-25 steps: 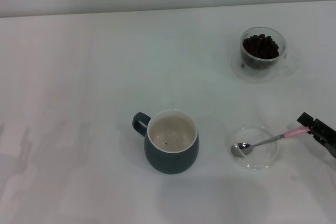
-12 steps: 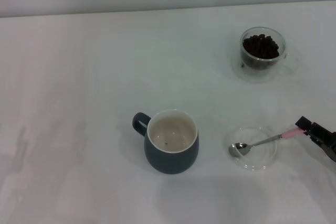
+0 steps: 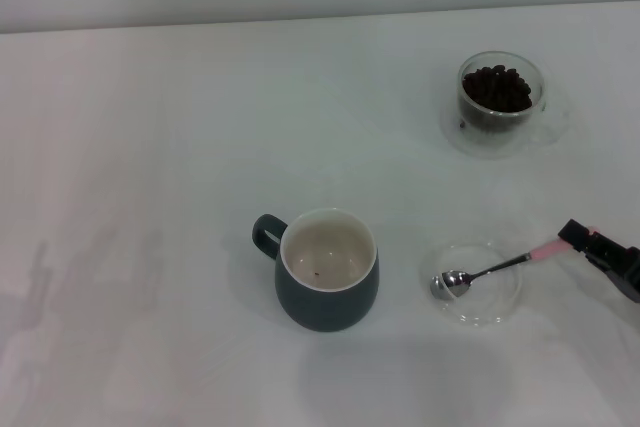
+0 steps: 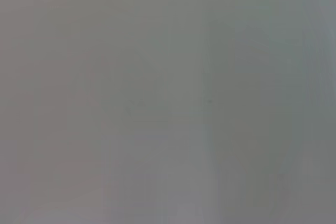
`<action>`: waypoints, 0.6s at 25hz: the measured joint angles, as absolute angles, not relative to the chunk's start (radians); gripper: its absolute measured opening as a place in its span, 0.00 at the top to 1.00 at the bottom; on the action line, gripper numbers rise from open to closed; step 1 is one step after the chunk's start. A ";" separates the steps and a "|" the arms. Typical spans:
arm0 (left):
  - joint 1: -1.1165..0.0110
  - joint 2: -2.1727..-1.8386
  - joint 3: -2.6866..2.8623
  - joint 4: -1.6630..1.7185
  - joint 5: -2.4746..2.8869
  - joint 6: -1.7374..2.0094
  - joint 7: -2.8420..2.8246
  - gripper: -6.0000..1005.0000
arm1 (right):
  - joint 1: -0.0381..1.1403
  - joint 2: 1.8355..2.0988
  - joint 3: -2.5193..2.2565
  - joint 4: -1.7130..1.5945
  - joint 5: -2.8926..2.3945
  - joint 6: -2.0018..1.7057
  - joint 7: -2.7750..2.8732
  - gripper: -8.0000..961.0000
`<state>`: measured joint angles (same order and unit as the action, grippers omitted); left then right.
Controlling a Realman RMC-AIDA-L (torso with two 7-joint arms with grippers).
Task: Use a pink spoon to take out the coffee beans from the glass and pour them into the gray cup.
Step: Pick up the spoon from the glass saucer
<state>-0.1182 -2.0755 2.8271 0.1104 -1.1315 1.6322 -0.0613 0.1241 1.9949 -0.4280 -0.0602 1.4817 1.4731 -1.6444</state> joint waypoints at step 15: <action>-0.118 -2.079 2.827 0.110 -1.131 1.636 -0.061 0.44 | 0.140 1.957 -0.412 -0.178 1.511 1.601 -1.542 0.83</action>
<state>-0.1179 -2.0786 2.8271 0.1104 -1.1308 1.6358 -0.0613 0.1403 1.9565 -0.4123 -0.1776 1.5109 1.6009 -1.5419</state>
